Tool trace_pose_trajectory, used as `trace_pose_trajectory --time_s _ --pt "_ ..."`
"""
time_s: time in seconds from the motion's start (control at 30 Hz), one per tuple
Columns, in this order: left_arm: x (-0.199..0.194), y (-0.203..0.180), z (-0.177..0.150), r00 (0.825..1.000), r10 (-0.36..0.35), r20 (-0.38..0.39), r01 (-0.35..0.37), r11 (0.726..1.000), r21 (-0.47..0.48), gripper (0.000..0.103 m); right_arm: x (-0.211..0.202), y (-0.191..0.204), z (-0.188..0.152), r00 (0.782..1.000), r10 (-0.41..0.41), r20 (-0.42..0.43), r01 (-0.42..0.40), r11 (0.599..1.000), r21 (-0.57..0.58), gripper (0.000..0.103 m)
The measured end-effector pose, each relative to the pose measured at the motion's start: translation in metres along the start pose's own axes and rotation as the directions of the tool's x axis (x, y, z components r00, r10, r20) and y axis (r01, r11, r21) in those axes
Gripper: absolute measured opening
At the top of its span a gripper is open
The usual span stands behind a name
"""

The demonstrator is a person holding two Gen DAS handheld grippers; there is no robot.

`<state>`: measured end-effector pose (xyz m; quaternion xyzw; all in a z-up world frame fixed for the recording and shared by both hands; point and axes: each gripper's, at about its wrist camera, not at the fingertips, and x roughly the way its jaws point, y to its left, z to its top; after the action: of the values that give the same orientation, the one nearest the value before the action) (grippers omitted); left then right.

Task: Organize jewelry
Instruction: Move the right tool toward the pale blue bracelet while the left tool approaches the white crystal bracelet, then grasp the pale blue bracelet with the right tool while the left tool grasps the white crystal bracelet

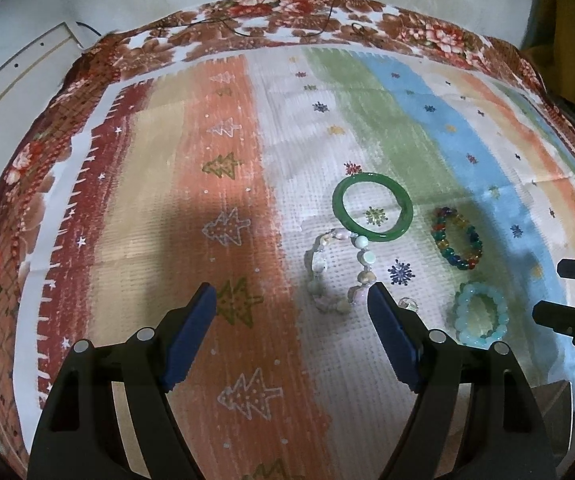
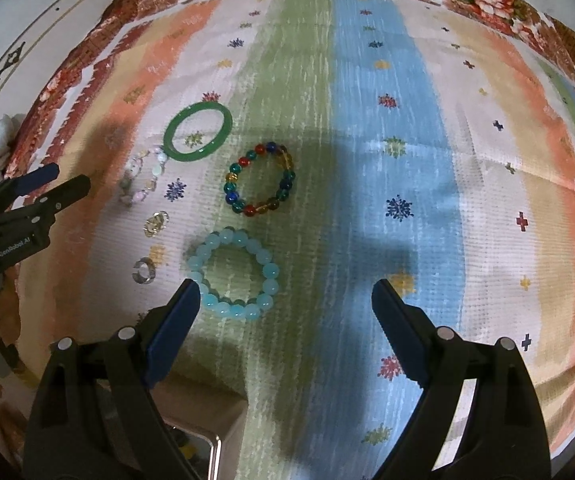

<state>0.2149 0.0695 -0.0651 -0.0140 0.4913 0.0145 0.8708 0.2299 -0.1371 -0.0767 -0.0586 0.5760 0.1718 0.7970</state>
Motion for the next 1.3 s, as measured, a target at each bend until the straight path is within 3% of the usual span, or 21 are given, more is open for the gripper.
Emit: trace_pose_trajectory --time_s 1.03,1.13,1.23,1.3 --pt "0.066 0.004 0.005 0.994 0.008 -0.111 -0.004 0.999 0.033 0.077 0.062 -0.003 0.013 0.989 -0.104 -0.106 0.099 0.994 -0.048 0.085" --pt "0.066 0.004 0.005 0.994 -0.008 -0.107 0.012 0.999 0.037 0.070 0.063 -0.003 0.012 0.988 -0.115 -0.104 0.110 0.992 -0.058 0.079" --pt "0.065 0.001 0.004 0.994 -0.020 -0.105 0.025 0.998 0.053 0.054 0.062 -0.001 0.012 0.989 -0.112 -0.098 0.107 0.992 -0.062 0.068" --pt "0.065 0.000 0.004 0.994 -0.029 -0.108 0.034 0.998 0.053 0.037 0.064 0.002 0.011 0.990 -0.103 -0.098 0.096 0.993 -0.066 0.060"
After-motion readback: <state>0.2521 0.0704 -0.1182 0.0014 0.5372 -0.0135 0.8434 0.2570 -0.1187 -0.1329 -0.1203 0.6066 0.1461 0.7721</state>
